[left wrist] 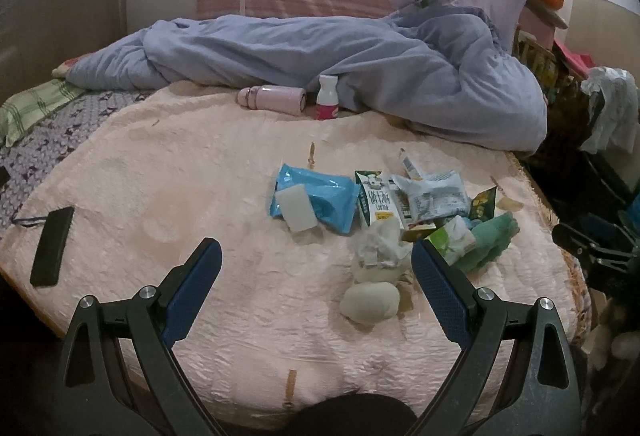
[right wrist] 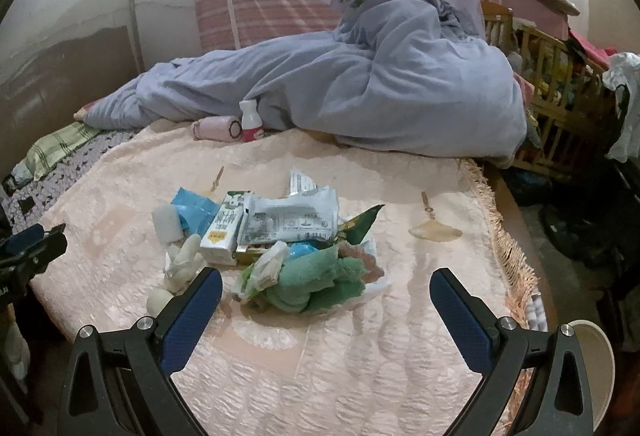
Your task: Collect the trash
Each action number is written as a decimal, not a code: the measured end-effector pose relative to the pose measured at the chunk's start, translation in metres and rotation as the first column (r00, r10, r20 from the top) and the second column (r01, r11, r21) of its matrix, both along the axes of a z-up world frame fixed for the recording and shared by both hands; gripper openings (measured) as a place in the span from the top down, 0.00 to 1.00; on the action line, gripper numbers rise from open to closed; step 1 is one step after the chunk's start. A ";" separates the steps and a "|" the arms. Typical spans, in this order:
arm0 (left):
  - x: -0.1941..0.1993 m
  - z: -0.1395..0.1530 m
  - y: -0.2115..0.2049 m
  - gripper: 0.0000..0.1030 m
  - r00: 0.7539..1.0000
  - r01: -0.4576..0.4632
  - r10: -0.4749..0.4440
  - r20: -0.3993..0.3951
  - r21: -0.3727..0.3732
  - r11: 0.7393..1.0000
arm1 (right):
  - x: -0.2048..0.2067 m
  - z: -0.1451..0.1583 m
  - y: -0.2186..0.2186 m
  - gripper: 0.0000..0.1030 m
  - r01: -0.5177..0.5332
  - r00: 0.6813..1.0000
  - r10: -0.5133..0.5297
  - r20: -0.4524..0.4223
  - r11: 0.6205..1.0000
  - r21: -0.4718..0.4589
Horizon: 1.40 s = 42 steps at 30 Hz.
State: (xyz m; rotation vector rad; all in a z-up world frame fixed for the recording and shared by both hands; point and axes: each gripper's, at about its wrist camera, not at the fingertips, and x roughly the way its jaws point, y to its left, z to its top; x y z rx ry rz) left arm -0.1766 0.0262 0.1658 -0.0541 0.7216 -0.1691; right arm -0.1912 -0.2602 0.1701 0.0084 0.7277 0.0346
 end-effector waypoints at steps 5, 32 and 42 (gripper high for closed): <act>0.001 -0.001 -0.005 0.07 1.000 0.019 -0.019 0.004 0.017 1.000 | -0.003 0.005 0.000 0.00 0.011 1.000 -0.011 0.004 1.000 0.007; 0.022 -0.052 -0.020 0.07 0.986 0.107 -0.108 -0.128 -0.015 0.994 | 0.062 -0.062 0.048 0.37 -0.198 0.966 0.205 -0.159 0.978 0.061; 0.066 -0.095 -0.039 0.09 0.951 0.178 -0.188 -0.247 -0.061 0.982 | 0.102 -0.083 0.050 0.52 -0.208 0.955 0.217 -0.202 0.976 0.065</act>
